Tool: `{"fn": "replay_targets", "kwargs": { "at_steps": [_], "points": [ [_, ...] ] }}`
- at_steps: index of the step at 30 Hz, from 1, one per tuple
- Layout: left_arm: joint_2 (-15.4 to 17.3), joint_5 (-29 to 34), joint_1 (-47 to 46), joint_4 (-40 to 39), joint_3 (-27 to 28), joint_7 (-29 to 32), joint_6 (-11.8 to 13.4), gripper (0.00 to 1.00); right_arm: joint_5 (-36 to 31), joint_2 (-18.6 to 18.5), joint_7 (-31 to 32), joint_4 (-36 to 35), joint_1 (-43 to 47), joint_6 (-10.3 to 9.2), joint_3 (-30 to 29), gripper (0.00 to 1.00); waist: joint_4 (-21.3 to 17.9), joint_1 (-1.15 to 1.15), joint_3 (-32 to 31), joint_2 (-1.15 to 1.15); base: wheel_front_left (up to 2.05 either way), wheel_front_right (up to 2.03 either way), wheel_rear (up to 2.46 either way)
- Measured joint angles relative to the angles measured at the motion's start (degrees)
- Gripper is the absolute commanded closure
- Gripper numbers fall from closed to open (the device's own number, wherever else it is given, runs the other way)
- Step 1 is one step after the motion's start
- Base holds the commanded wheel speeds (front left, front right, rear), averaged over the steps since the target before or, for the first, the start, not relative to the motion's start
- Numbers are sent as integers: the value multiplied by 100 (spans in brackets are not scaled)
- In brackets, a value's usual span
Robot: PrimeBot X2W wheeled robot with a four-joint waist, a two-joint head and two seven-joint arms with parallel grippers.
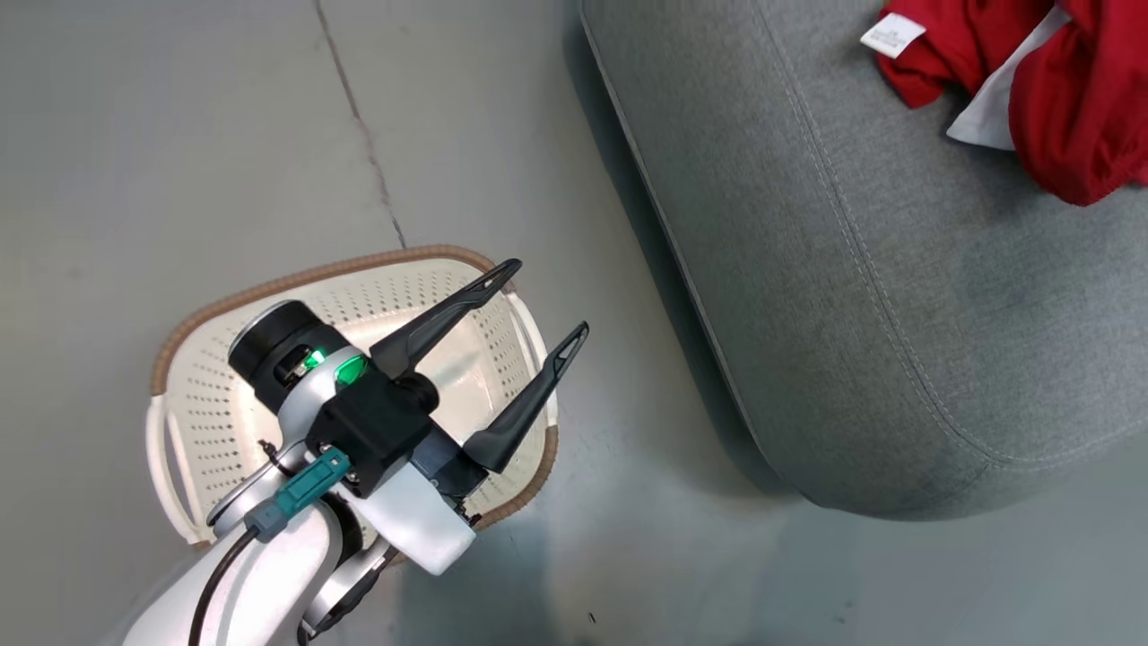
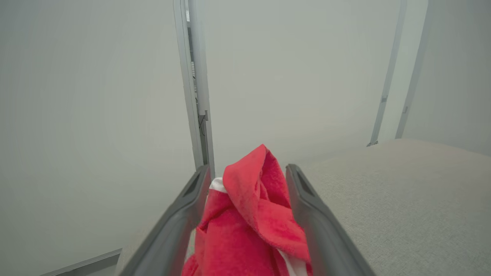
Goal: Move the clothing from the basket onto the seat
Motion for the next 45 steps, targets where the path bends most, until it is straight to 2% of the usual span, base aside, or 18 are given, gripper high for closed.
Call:
{"fn": "replay_targets", "kwargs": {
  "at_steps": [6, 11, 19, 25, 29, 35, 40, 45],
  "points": [
    [-168, -236, 266, 261, 220, -353, 297, 0, -252, 216, 0, -879, 775, 0, 211, 0, 248, 0, -450, 0, 0, 0, 0],
    [-303, -428, 496, 448, 399, -580, 492, 0, -436, 449, 0, -1406, 1411, 0, 425, 0, 610, 0, -731, 0, 0, 0, 0],
    [-497, -704, 773, 744, 761, -832, 690, 0, -668, 744, 56, -1844, 2297, 0, 907, 0, 1315, 0, -1131, 0, 0, 0, 0],
    [-599, -853, 1053, 904, 1222, -901, 889, 0, -735, 844, 141, -2094, 2780, 0, 1060, 0, 1778, 0, -1453, 0, 0, 0, 0],
    [-634, -909, 1238, 909, 1470, -911, 984, 0, -733, 861, 212, -2171, 3038, 0, 1135, 0, 1936, 0, -1628, 0, 0, 0, 0],
    [-766, -951, 1686, 766, 2176, -916, 1113, 0, -609, 870, 237, -2312, 3496, 0, 1196, 0, 2101, 0, -1936, 0, 0, 0, 0],
    [-889, -900, 2035, 682, 2697, -917, 1114, 0, -587, 871, 313, -2471, 3827, 0, 1154, 0, 2139, 0, -2117, 0, 0, 0, 0],
    [-1048, -827, 2290, 684, 3041, -917, 980, 0, -606, 870, 403, -2557, 4151, 0, 1073, 0, 2150, 0, -2255, 0, 0, 0, 0]
  ]
}}
